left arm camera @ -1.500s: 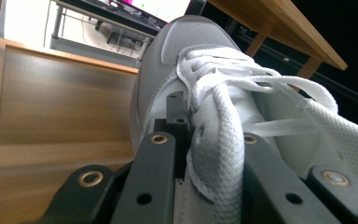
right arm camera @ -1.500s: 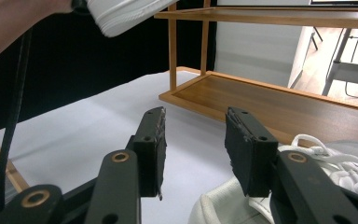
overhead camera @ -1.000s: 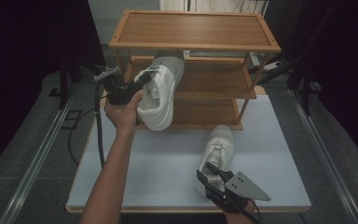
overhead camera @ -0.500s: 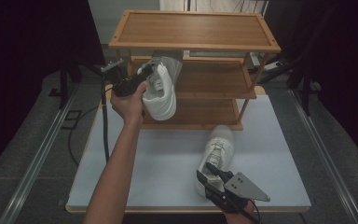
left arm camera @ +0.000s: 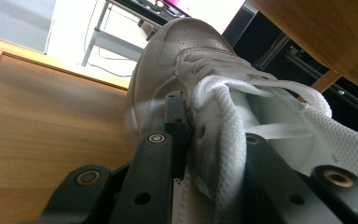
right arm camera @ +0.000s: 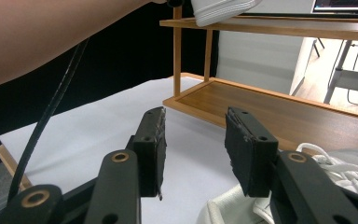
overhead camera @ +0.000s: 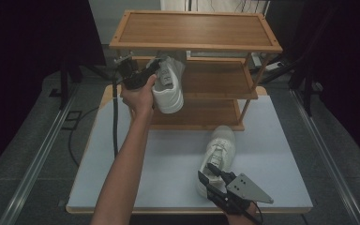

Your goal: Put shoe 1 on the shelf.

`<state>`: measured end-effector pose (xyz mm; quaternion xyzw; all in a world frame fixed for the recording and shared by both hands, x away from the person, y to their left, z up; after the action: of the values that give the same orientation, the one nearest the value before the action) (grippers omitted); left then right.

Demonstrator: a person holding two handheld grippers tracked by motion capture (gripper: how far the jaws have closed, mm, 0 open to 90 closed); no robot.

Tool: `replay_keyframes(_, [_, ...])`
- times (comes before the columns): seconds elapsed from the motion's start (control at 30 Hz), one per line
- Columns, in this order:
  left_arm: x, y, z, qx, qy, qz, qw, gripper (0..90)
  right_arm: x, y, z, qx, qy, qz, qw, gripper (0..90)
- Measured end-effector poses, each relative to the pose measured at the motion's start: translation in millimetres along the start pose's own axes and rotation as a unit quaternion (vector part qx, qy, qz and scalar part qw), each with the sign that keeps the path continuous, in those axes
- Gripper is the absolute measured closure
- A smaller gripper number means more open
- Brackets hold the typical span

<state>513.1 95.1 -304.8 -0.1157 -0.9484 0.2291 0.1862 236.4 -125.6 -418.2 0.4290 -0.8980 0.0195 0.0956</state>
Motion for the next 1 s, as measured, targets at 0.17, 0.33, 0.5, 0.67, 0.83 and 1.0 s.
replay_keyframes(0.17, [-5.2, -2.5, -4.7, -0.001, -0.002, -0.002, 1.0000, 82.0, -0.2, 1.4, -0.3, 0.001, -0.001, -0.002, 1.0000, 57.6])
replay_keyframes(0.33, [-15.2, -3.8, -6.3, 0.013, -0.004, -0.002, 0.9999, 81.8, 0.6, 2.7, -1.8, 0.003, -0.002, -0.002, 1.0000, 57.6])
replay_keyframes(0.5, [-21.6, -1.4, -1.8, 0.013, -0.012, -0.014, 0.9997, 80.2, 1.5, 5.6, -2.7, 0.001, -0.003, -0.007, 1.0000, 57.5])
replay_keyframes(0.67, [-24.8, -0.1, 3.1, 0.011, -0.010, -0.015, 0.9998, 77.2, 1.1, 7.5, -2.5, 0.003, -0.003, -0.011, 0.9999, 57.4])
replay_keyframes(0.83, [-29.3, 0.8, 4.3, 0.033, -0.017, 0.003, 0.9993, 70.4, 0.3, 8.3, -1.4, 0.003, -0.001, -0.011, 0.9999, 57.2])
replay_keyframes(1.0, [-37.6, -7.0, 1.8, 0.096, -0.032, 0.053, 0.9935, 58.0, -0.5, 9.4, -0.2, 0.004, 0.001, -0.013, 0.9999, 57.2])
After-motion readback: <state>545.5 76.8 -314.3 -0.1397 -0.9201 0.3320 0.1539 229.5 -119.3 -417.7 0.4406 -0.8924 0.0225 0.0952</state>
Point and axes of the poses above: each handheld gripper's, and its own axes: x roughly backward along the jaws, z roughly out of its underside, y roughly to its left, the point moved 7 cm from there along -x, roughly forward along the jaws, and after that the axes turned 10 degrees about -z, right-handed, at the moved point
